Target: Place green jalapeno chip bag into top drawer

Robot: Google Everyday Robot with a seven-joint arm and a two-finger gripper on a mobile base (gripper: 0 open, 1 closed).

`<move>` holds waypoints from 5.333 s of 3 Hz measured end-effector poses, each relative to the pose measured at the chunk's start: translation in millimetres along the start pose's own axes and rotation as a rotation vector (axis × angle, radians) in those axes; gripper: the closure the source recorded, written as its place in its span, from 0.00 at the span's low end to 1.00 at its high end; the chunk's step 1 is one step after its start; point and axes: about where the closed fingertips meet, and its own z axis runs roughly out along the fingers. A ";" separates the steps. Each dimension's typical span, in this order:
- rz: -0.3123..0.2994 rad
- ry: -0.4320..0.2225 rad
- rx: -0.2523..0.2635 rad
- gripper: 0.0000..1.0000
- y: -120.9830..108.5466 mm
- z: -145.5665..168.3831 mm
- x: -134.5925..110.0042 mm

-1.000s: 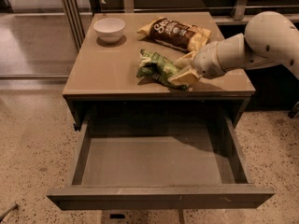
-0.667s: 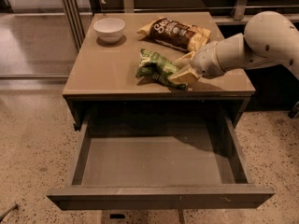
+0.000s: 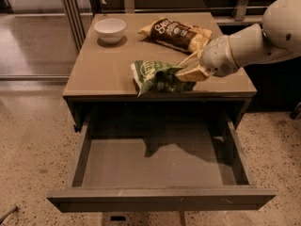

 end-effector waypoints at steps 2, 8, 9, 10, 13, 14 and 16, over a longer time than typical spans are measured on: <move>-0.022 -0.024 -0.166 1.00 61.6 -37.3 -22.5; -0.341 0.231 -0.119 1.00 168.0 -8.8 121.4; -0.376 0.284 -0.108 1.00 171.6 -8.2 132.9; -0.401 0.318 -0.060 1.00 164.3 8.0 157.3; -0.382 0.250 0.123 1.00 111.3 66.3 210.8; -0.377 0.246 0.123 0.81 111.6 69.0 213.6; -0.377 0.246 0.123 0.35 111.7 69.0 213.6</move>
Offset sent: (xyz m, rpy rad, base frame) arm -0.0522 -0.0037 0.0255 0.0126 0.0464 0.0993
